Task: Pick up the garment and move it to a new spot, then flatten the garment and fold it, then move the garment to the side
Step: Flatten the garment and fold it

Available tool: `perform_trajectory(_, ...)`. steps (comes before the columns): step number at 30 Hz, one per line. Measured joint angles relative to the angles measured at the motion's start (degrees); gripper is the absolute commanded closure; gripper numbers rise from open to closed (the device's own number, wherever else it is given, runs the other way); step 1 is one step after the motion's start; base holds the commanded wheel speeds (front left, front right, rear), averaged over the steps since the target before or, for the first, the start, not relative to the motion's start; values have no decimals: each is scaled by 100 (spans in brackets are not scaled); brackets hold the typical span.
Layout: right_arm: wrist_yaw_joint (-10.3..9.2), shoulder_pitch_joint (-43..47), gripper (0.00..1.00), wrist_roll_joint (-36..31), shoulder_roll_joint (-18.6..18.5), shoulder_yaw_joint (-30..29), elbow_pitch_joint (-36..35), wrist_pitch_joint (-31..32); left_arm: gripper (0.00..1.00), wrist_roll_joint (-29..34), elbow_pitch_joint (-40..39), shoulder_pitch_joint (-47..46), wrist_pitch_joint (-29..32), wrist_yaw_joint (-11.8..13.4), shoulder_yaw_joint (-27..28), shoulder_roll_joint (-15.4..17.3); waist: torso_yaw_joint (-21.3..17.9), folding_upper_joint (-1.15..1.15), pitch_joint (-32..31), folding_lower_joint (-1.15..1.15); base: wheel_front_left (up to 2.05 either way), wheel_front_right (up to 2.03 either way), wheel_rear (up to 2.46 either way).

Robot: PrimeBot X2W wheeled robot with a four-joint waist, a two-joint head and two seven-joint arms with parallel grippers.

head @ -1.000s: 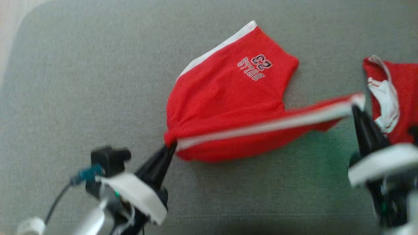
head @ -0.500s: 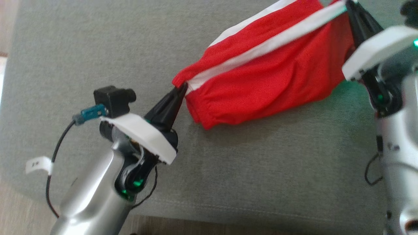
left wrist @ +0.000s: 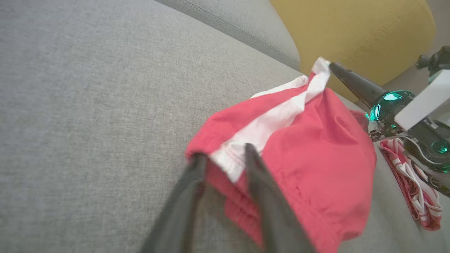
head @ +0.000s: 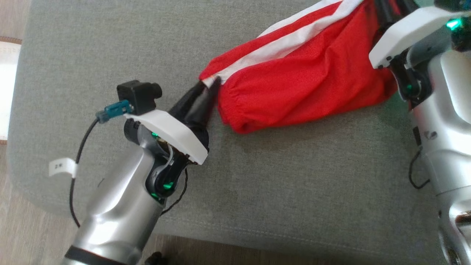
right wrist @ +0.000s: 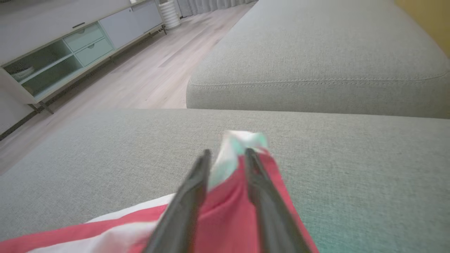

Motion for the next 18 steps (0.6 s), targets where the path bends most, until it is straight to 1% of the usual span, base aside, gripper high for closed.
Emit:
perform_trajectory(3,0,12,0,32,-65,133,151,-445,0,1,170,4,-179,7,-7,-48,-25,0,-57,0,0,0,0)
perform_trajectory(4,0,29,0,31,-90,159,167,-606,0,22,196,10,-270,48,-2,-44,-39,0,-89,0,0,0,0)
perform_trajectory(7,0,89,0,4,-107,182,134,-1093,0,227,205,73,-606,303,47,-18,-105,0,-192,0,0,0,0)
perform_trajectory(11,0,532,0,-238,-108,69,-190,-1585,0,539,76,329,-886,768,159,118,-222,0,-362,-1,0,0,0)
perform_trajectory(13,0,870,0,-371,-109,-70,-443,-1702,0,680,-52,538,-978,948,198,214,-294,0,-455,0,0,0,0)
perform_trajectory(14,0,870,0,-371,-109,-70,-443,-1702,0,680,-52,538,-978,948,198,214,-294,0,-455,0,0,0,0)
perform_trajectory(18,0,1545,0,-678,-86,-394,-1123,-1748,0,1061,-506,845,-1110,1351,396,375,-445,0,-638,-1,0,0,0)
